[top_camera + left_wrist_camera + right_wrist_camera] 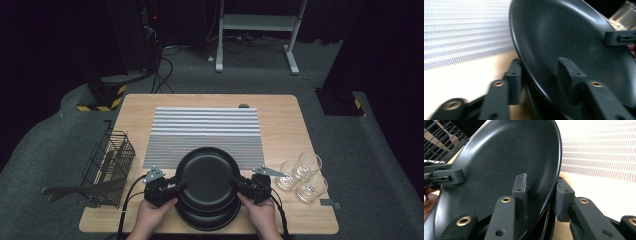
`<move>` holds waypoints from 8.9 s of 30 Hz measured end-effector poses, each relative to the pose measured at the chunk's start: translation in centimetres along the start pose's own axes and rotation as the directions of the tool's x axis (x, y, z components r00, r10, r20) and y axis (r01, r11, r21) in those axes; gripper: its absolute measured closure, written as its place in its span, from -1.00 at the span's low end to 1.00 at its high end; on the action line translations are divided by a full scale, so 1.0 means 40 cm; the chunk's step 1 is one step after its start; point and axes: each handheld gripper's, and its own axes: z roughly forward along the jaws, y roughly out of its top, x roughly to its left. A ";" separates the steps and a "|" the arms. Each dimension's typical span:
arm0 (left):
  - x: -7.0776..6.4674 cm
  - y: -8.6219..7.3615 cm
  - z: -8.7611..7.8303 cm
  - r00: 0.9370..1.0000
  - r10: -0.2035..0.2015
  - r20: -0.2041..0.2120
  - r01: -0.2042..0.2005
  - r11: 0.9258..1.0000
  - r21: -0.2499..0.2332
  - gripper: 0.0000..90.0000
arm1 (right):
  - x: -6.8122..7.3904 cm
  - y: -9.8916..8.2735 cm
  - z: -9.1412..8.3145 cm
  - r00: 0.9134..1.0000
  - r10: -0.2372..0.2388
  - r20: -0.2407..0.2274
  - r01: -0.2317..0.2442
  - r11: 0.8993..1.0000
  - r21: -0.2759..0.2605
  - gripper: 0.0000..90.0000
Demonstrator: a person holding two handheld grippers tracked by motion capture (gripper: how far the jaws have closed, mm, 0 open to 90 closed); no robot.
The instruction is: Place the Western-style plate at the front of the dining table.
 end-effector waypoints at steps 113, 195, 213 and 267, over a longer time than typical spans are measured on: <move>0.001 0.018 0.059 1.000 0.016 -0.020 -0.017 0.999 -0.037 0.17 | 0.003 0.032 0.042 0.988 -0.150 0.037 0.151 0.989 -0.010 0.34; -0.017 0.082 0.008 0.997 0.078 -0.012 -0.079 0.981 -0.176 0.23 | 0.036 0.106 0.010 0.986 -0.167 -0.013 0.164 0.978 -0.131 0.33; -0.013 0.118 0.011 0.999 0.052 -0.012 -0.053 0.979 -0.195 0.20 | 0.044 0.143 0.008 0.985 -0.174 -0.006 0.171 0.973 -0.154 0.34; 0.074 0.258 0.097 0.999 0.045 -0.001 -0.043 0.960 -0.275 0.18 | 0.019 0.332 0.073 0.979 -0.197 0.053 0.203 0.964 -0.170 0.35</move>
